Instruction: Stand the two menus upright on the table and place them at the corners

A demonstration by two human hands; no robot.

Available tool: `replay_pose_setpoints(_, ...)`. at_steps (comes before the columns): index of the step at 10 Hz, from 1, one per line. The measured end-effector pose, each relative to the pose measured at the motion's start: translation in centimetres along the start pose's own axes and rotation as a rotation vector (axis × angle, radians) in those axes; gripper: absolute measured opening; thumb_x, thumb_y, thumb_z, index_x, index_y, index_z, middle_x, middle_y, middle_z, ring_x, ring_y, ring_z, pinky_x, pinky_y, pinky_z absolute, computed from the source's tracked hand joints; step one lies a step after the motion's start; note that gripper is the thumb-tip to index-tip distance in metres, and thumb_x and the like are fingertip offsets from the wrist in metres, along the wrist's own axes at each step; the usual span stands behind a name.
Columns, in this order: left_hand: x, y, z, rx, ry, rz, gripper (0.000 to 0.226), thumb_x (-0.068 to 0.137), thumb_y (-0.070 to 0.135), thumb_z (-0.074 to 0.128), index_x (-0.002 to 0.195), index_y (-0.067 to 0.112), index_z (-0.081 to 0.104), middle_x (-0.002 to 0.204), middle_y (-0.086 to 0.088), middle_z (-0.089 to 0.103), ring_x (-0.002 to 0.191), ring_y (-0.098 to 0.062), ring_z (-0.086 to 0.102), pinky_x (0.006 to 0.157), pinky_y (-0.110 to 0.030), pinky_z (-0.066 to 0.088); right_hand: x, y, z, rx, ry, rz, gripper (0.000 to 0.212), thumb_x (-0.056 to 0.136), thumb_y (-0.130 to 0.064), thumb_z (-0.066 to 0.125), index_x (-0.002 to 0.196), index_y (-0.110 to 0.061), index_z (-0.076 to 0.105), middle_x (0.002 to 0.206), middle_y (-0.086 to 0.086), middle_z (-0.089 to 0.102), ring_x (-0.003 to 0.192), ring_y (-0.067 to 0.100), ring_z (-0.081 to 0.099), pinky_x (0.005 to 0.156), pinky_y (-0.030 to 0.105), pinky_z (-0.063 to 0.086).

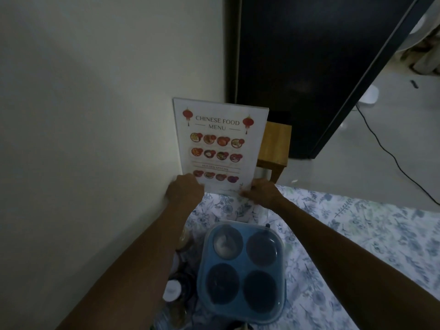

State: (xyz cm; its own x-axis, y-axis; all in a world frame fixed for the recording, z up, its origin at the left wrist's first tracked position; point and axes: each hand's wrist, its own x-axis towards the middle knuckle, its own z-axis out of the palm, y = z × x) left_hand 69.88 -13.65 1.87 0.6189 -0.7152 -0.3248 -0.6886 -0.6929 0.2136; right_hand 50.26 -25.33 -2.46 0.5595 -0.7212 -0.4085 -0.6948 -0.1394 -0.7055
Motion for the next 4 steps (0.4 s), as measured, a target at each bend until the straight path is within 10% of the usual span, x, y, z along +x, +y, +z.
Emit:
replay_pose_setpoints(2,-1.0,0.2,-0.6,0.015,0.012,0.014,0.049,0.098,0.047,0.054,0.120,0.004,0.061,0.113,-0.015,0.066,0.104,-0.031,0.066,0.085,-0.039,0.052,0.1,0.2,0.1,-0.009,-0.013,-0.007,0.046,0.088,-0.023,0.072,0.130,-0.008,0.060,0.133,0.013,0.063,0.120,0.031,0.062,0.092,0.030,0.049)
replay_pose_setpoints(4,-2.3,1.3,-1.8,-0.006,0.084,0.021,0.044,0.098,0.044,0.056,0.115,0.004,0.063,0.109,-0.012,0.068,0.097,-0.028,0.069,0.078,-0.034,0.052,-0.5,1.1,-0.3,-0.053,0.011,0.065,0.047,0.079,-0.039,0.079,0.117,-0.014,0.067,0.109,0.000,0.069,0.097,0.019,0.069,0.062,0.011,0.044)
